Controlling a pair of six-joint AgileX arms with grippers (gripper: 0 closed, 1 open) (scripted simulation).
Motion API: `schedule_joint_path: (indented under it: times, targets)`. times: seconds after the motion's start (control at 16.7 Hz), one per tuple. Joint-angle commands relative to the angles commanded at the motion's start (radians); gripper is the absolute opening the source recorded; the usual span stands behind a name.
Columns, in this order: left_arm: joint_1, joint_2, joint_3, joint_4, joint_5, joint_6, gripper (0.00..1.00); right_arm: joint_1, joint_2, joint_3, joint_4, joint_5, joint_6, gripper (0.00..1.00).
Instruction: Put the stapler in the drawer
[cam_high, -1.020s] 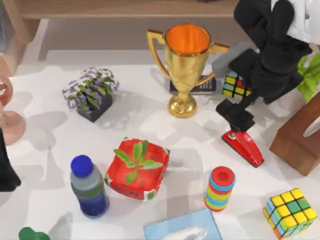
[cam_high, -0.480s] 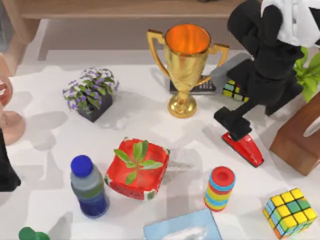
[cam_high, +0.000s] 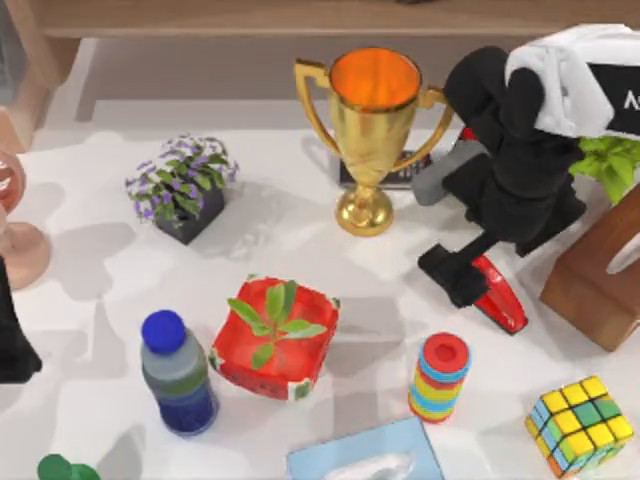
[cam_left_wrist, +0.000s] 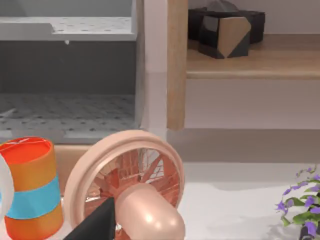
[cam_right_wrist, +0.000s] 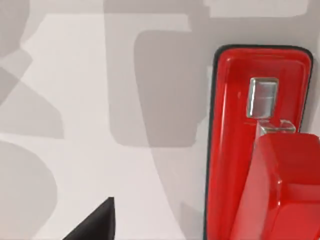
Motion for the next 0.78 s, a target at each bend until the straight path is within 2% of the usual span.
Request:
schedule_joint_path:
  times: [0.6, 0.78]
  targets:
    - [0.0, 0.0, 0.0, 0.0, 0.0, 0.0, 1.0, -0.001, 0.03, -0.048, 0.07, 0.005, 0.011, 1.0]
    - [0.0, 0.0, 0.0, 0.0, 0.0, 0.0, 1.0, -0.001, 0.03, -0.048, 0.07, 0.005, 0.011, 0.77]
